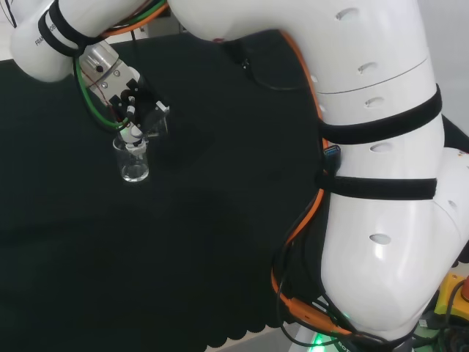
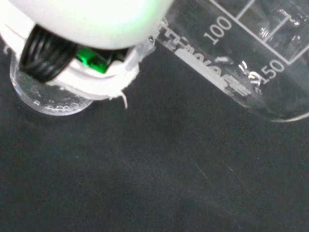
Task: Pour the water from the handheld beaker into the one on the table.
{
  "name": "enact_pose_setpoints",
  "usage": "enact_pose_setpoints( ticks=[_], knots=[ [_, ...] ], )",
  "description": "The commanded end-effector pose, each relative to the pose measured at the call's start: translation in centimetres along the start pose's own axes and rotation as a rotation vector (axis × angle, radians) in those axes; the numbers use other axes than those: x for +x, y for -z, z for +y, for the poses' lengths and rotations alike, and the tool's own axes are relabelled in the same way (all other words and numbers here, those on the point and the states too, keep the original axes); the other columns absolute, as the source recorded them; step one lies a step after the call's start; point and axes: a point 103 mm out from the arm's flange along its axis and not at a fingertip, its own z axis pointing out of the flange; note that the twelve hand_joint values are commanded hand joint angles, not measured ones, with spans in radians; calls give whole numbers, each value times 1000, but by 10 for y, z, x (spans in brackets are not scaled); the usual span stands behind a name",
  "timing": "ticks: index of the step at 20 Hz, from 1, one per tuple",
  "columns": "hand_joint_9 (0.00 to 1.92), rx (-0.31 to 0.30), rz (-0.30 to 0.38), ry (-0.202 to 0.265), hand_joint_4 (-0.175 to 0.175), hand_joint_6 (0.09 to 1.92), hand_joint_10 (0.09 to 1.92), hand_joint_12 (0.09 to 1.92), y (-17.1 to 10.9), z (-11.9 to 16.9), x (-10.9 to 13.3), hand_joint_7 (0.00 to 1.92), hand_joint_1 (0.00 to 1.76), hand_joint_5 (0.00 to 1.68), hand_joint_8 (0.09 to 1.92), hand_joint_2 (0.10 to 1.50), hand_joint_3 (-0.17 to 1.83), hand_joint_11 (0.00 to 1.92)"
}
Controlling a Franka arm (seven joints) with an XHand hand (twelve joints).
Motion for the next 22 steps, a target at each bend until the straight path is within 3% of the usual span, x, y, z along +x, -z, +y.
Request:
enact_pose_setpoints(
  ticks=[1, 12, 15, 22],
  knots=[
    [1537, -17, 69, 14, -94, 679, 636, 767, 4, -3, -5, 1643, 1189, 1291, 511, 609, 737, 1373],
    [1535, -93, 305, 46, -92, 683, 638, 769, 13, -12, -19, 1639, 1188, 1290, 515, 609, 738, 1373],
    [1533, -102, 393, 66, -90, 685, 638, 768, 0, -6, -32, 1633, 1187, 1289, 516, 610, 738, 1372],
    [1531, -116, 527, 55, -85, 689, 640, 768, -17, -3, -58, 1627, 1186, 1286, 520, 611, 738, 1370]
  ],
)
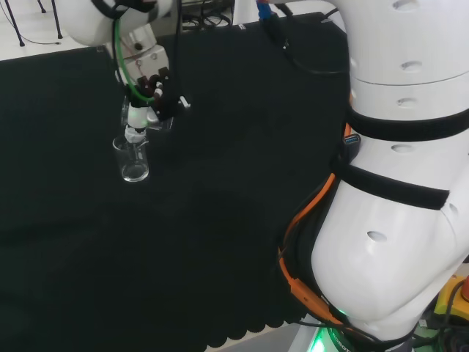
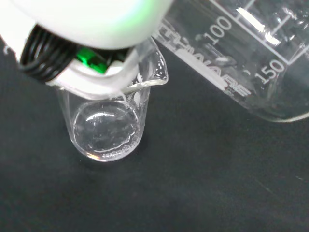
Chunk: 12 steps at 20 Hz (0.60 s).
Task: Pour the water from the handheld beaker into the one on the table.
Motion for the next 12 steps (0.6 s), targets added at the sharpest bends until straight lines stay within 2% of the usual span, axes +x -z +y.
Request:
enact_pose_setpoints(
  ticks=[1, 7, 12],
  knots=[
    [1531, -43, 162, -10, -84, 689, 641, 768, -2, 0, -31, 1627, 1185, 1286, 521, 611, 738, 1370],
    [1529, -81, 265, -4, -81, 692, 642, 768, -6, -3, -47, 1625, 1185, 1285, 524, 611, 738, 1368],
    [1528, -111, 318, 15, -80, 694, 643, 768, -12, -4, -63, 1623, 1184, 1284, 526, 612, 738, 1367]
  ],
)
